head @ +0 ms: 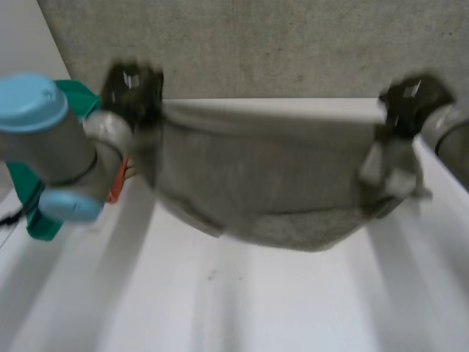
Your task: Fold the laundry.
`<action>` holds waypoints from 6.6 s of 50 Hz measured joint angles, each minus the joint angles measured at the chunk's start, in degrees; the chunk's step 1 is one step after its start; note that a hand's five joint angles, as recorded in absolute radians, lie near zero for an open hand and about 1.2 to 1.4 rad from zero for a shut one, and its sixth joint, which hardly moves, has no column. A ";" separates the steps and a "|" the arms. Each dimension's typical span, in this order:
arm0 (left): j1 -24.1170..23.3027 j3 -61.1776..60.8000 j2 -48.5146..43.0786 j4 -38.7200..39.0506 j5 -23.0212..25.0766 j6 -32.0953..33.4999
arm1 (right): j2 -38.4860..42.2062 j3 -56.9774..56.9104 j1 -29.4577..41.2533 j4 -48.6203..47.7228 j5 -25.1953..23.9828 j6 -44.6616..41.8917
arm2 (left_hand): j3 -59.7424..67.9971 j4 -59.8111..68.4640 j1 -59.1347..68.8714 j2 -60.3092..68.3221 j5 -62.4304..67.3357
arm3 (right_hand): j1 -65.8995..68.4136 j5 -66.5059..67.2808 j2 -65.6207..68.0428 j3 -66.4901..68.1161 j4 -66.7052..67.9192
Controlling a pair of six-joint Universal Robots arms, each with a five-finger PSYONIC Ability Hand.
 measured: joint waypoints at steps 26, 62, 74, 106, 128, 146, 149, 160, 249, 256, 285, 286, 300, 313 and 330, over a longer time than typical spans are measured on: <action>1.15 -18.10 5.57 8.76 0.57 -5.31 | 1.73 -2.64 -4.08 8.84 -17.36 0.36 | 0.01 0.00 0.00 0.00 1.04 | 0.00 0.96 0.00 0.00 0.00; 0.83 -30.99 7.81 9.10 1.72 -5.92 | -5.16 32.00 -14.65 -1.76 -16.90 9.23 | 0.01 0.01 0.00 0.00 1.04 | -39.49 -43.40 -43.07 -44.35 -45.00; 1.26 -30.86 7.73 9.11 1.70 -5.85 | 3.09 33.24 -14.92 -13.72 -17.12 3.71 | 0.01 0.01 0.00 0.00 1.04 | -32.36 -36.05 -36.10 -36.84 -37.07; 1.69 -40.71 23.55 -29.78 1.78 14.99 | -17.74 35.54 -24.58 25.08 -12.43 -23.82 | 0.01 0.01 0.00 0.00 1.04 | 1.33 -1.75 -1.38 -0.10 -0.01; -1.35 -9.66 -6.99 -6.72 0.54 17.82 | 9.02 11.90 -11.11 2.98 -3.44 -11.08 | 0.01 0.01 0.00 0.00 1.05 | 1.33 -1.23 -0.86 -0.10 0.00; -3.07 8.14 -18.87 -6.86 -1.60 17.67 | 17.49 -4.49 -6.68 -5.85 4.06 -6.51 | -56.27 -57.20 -54.95 -56.74 -53.71 | -50.76 -55.01 -55.25 -56.17 -56.50; -3.18 7.05 -17.22 -7.06 -2.38 17.43 | 14.40 -3.81 -6.69 -8.10 5.26 -5.06 | -56.27 -57.20 -54.95 -56.75 -53.71 | -50.76 -55.01 -55.25 -56.17 -56.50; -2.50 -7.88 -3.54 -7.49 -4.50 13.54 | 3.39 11.71 -10.65 1.54 -2.71 -2.09 | -56.27 -57.20 -54.95 -56.76 -53.71 | -49.34 -52.73 -52.77 -53.63 -54.02; -4.00 -27.27 10.23 -4.28 -0.99 4.63 | -1.38 32.03 10.96 -24.29 2.27 -6.27 | -56.27 -57.20 -54.95 -56.76 -53.71 | -1.36 -0.25 0.09 -0.21 -0.01; -3.78 -27.75 11.54 -4.34 -1.09 4.55 | -0.03 25.94 25.08 -26.28 -2.90 -6.71 | -56.27 -57.20 -54.95 -56.76 -53.71 | -1.23 0.21 0.09 -0.21 -0.01; -17.66 -5.95 -1.59 -11.29 -4.60 -14.82 | 0.45 16.28 13.55 -4.79 -10.12 40.55 | -56.27 -57.20 -54.95 -56.76 -53.71 | -50.87 -54.99 -55.29 -56.19 -56.52; -17.89 -5.36 -2.48 -12.04 -5.20 -14.80 | 1.09 15.70 13.51 -4.10 -10.18 40.55 | -56.27 -57.20 -54.95 -56.76 -53.71 | -50.87 -54.99 -55.29 -56.19 -56.52; -18.11 -4.30 -11.49 -24.11 -14.43 -13.57 | 16.66 5.82 14.56 4.83 -10.36 31.63 | -56.27 -57.20 -54.95 -56.76 -53.71 | -50.90 -54.99 -55.29 -56.19 -56.52; -16.82 -5.32 -6.45 -22.78 -11.40 -6.73 | 6.58 13.51 13.87 -0.06 -4.11 25.28 | -56.27 -57.20 -55.39 -56.76 -53.77 | -51.84 -55.01 -55.29 -56.19 -56.52; -12.43 2.13 1.74 -21.94 20.50 -10.00 | -2.13 33.86 12.97 -11.38 -7.24 41.35 | -56.27 -57.20 -55.39 -56.76 -53.78 | -51.84 -55.01 -55.29 -56.19 -56.52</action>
